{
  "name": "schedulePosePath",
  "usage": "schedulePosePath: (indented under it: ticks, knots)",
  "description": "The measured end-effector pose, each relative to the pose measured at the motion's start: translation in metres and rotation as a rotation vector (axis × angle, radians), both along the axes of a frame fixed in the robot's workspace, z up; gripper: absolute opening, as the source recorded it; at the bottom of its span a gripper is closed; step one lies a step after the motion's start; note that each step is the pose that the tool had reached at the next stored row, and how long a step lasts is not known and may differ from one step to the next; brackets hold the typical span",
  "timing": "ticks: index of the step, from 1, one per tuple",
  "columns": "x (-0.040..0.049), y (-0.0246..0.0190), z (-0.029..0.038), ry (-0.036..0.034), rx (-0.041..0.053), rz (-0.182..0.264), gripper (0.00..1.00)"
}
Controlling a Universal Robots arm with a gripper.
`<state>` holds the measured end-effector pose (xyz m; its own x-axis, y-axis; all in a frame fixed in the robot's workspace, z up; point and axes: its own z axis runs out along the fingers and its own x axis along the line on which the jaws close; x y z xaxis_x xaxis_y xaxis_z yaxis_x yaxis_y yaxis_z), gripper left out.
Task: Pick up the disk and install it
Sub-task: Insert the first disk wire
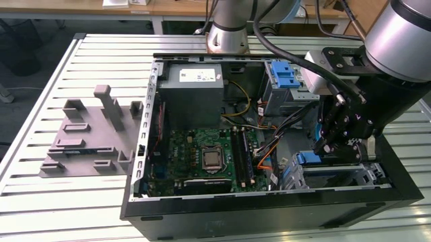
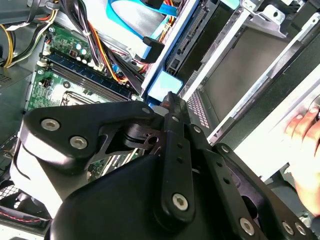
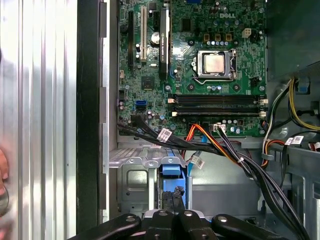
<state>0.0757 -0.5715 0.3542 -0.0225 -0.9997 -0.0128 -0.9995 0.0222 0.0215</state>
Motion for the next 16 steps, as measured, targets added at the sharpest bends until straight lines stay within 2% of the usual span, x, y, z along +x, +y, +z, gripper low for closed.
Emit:
schedulePosePath:
  ticks: [8,11,16]
  knots:
    - [0.0013,0.0,-0.0002,0.0,0.0002,0.0,0.11]
    - [0.0068,0.0,-0.0001,0.0,0.0001,0.0,0.11]
    - [0.0212,0.0001,-0.0002,0.0,0.0001,0.0,0.11]
